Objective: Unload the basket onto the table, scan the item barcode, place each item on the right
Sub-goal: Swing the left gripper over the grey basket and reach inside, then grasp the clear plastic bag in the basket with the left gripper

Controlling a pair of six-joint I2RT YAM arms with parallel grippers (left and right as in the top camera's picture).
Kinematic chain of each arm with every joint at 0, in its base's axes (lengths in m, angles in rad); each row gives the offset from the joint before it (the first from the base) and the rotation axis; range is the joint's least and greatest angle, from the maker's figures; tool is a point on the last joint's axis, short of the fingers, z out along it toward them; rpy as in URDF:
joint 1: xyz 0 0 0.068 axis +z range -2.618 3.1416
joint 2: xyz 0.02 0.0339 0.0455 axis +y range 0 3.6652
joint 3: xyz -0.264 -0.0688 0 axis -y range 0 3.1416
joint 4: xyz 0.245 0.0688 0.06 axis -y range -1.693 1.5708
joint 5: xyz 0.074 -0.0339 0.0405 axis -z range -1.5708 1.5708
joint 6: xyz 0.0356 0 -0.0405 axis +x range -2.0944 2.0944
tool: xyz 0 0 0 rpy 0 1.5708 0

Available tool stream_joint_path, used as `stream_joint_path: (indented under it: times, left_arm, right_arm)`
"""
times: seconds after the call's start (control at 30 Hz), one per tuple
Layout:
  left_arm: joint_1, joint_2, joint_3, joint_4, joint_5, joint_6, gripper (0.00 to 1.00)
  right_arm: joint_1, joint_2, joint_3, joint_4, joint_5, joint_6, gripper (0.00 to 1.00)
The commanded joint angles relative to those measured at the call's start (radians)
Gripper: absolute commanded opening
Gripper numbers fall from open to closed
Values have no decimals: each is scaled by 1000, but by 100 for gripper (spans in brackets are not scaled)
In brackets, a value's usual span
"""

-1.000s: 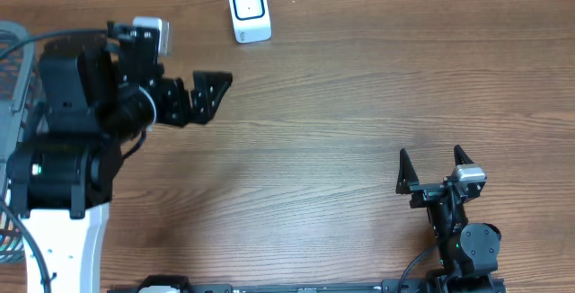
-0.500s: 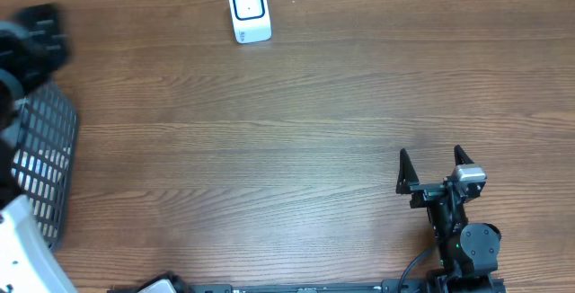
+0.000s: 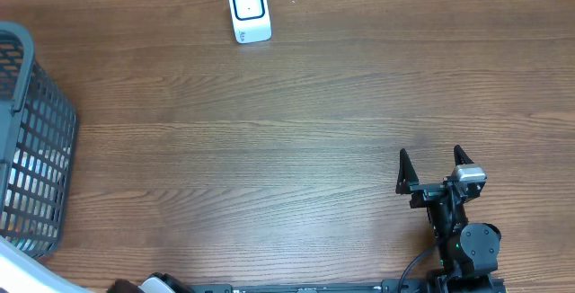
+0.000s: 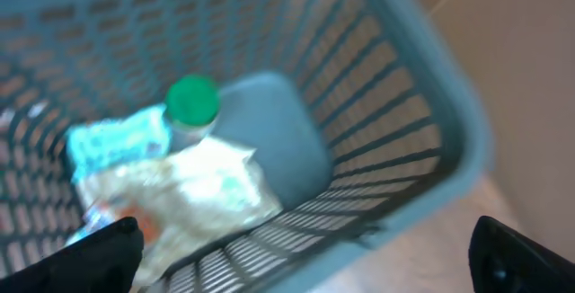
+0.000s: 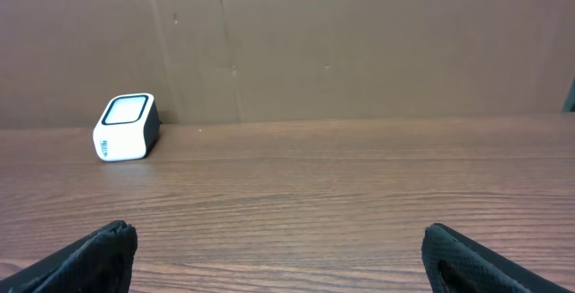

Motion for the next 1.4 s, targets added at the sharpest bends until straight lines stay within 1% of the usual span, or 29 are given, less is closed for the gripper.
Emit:
stream_joint_path:
  times: [0.0, 0.07, 0.2, 0.23, 0.37, 0.6, 0.73, 0.83, 0.9, 0.93, 1.03, 1.07, 1.1, 1.2, 1.37]
  left_arm:
    - [54, 71, -66, -20, -32, 3, 98]
    - [79, 96, -87, -19, -32, 27, 97]
    - [110, 156, -104, -29, -42, 112, 96]
    - [113, 168, -104, -35, -53, 115, 95]
    - [116, 247, -104, -72, -92, 148, 87]
    - [113, 389, -104, -93, -61, 151, 85]
    - [113, 444, -104, -99, -70, 151, 83]
    - [113, 471, -125, -83, -98, 124, 90]
    - [113, 474, -178, -32, -107, 118, 96]
    - [113, 474, -201, -11, -107, 118, 97]
    - [113, 474, -284, 76, -106, 135, 97]
    - [113, 474, -311, 108, -106, 149, 97]
    - [111, 474, -360, 179, -97, 199, 99]
    - [106, 474, -422, 278, -56, 304, 100]
    - [106, 475, -475, 391, -48, 324, 100]
  right_arm:
    - [-3, -7, -10, 4, 9, -2, 100]
    - [-3, -7, -10, 4, 9, -2, 100]
    - [-3, -7, -10, 4, 9, -2, 100]
    - [-3, -7, -10, 4, 9, -2, 100]
    - [-3, -7, -10, 4, 9, -2, 100]
    - [-3, -7, -10, 4, 9, -2, 100]
    - [-3, -7, -10, 4, 9, -2, 100]
    - [-3, -7, -10, 4, 9, -2, 100]
    - [-3, -7, -10, 4, 9, -2, 100]
    - [-3, -7, -10, 4, 9, -2, 100]
    - [-3, -7, -10, 4, 9, -2, 100]
    - [-3, -7, -10, 4, 9, -2, 100]
    - [-3, -7, -10, 4, 9, -2, 100]
    - [-3, -7, -10, 4, 9, -2, 100]
    - [-3, -7, -10, 4, 9, -2, 100]
